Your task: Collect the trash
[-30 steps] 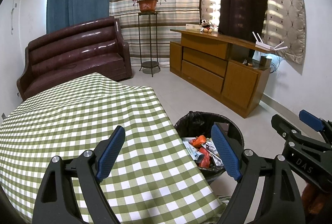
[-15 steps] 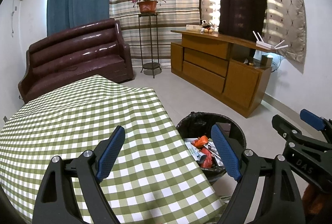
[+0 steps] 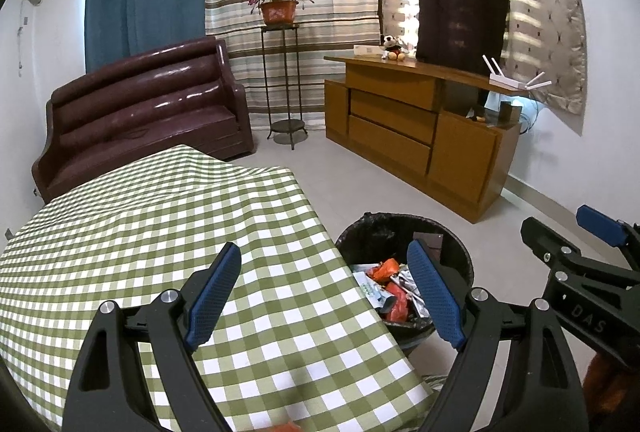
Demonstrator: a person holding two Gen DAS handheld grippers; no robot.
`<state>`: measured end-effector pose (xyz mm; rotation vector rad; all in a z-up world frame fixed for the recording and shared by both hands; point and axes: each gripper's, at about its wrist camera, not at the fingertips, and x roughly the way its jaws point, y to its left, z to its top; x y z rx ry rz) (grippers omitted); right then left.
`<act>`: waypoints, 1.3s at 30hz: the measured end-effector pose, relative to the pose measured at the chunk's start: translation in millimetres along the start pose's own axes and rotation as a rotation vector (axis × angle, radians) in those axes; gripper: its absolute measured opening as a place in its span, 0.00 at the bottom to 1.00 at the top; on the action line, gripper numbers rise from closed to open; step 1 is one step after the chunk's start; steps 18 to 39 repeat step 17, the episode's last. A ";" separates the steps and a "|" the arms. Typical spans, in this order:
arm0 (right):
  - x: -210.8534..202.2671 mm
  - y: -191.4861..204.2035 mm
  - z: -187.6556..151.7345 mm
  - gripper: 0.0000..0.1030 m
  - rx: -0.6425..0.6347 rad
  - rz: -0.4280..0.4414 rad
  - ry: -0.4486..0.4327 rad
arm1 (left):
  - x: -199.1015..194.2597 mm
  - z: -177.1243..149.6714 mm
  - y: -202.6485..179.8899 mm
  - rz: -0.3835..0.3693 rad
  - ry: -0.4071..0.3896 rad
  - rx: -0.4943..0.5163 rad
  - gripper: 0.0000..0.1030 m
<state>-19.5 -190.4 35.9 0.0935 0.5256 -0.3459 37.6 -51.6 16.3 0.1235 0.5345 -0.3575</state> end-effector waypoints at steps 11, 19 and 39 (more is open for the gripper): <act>0.2 -0.5 1.2 0.76 -0.001 0.002 0.002 | 0.7 5.1 1.1 0.014 -0.012 0.026 0.80; -1.2 7.1 -7.0 0.77 -0.015 0.016 0.021 | 10.6 5.4 14.5 0.029 0.050 0.001 0.80; -1.2 7.1 -7.0 0.77 -0.015 0.016 0.021 | 10.6 5.4 14.5 0.029 0.050 0.001 0.80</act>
